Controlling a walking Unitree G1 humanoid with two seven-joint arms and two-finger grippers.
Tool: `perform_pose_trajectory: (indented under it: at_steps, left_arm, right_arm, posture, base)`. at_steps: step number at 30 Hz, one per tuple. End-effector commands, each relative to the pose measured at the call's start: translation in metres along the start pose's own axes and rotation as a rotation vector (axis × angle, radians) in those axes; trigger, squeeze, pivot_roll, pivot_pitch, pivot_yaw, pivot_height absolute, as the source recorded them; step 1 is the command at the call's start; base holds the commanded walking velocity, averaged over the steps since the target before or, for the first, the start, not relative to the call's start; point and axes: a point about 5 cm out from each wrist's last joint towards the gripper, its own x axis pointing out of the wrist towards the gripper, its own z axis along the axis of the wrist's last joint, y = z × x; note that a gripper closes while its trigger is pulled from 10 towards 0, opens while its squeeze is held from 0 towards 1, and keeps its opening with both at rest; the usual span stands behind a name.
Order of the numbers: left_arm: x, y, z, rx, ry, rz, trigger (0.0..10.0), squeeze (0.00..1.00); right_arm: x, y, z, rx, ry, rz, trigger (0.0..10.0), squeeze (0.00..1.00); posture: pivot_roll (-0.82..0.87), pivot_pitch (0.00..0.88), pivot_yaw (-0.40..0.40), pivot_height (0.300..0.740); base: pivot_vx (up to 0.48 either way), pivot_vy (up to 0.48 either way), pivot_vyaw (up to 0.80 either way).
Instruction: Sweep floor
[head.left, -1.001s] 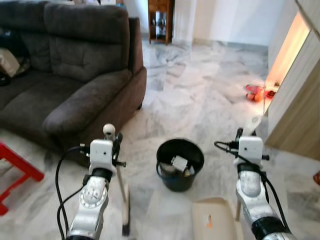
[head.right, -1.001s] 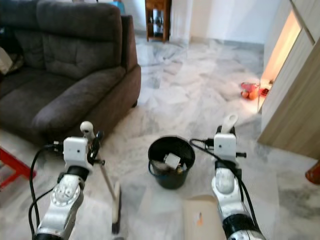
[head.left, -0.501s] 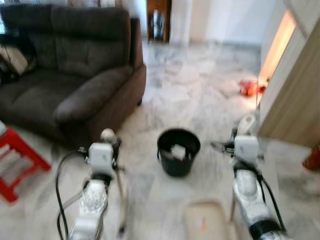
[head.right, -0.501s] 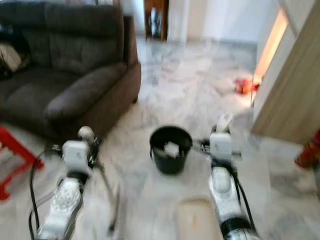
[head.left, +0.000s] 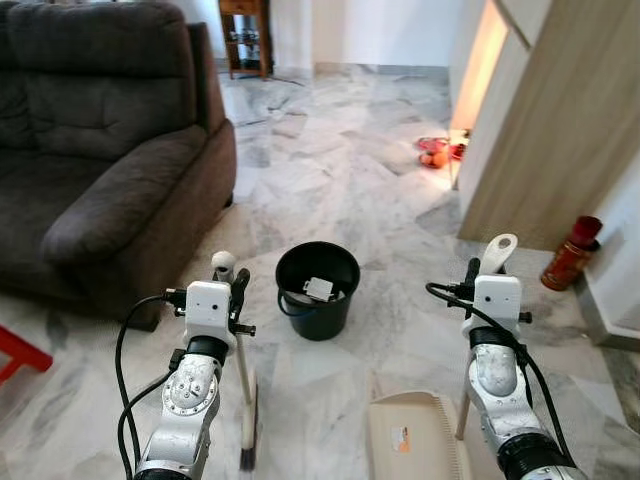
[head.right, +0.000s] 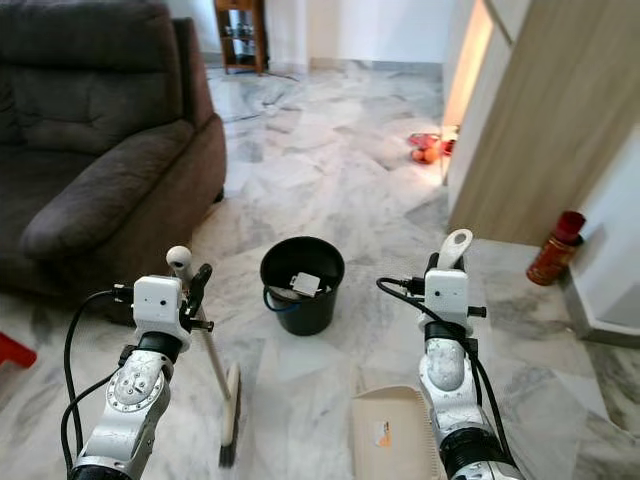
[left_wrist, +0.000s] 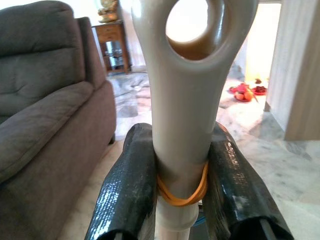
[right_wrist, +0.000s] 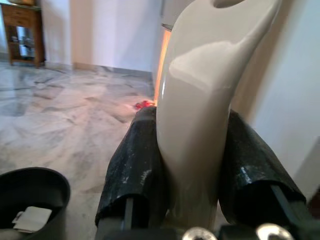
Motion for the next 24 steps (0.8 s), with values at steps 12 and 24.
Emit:
perform_pose_trajectory:
  at_steps: [12, 24]
  left_arm:
    - [0.005, 0.0019, 0.003, 0.027, -0.008, 0.012, 10.0, 0.0]
    - [0.0056, -0.001, 0.0016, 0.049, -0.004, -0.011, 10.0, 0.0]
  right_arm:
    - [0.0057, 0.005, 0.0088, 0.014, -0.034, 0.014, 10.0, 0.0]
    - [0.0052, 0.0092, 0.0097, 0.02, -0.036, 0.027, 10.0, 0.0]
  posture:
    - [0.13, 0.0, 0.01, 0.74]
    - [0.12, 0.0, 0.011, 0.74]
  base:
    - [0.0, -0.114, -0.8]
    - [0.0, -0.068, -0.8]
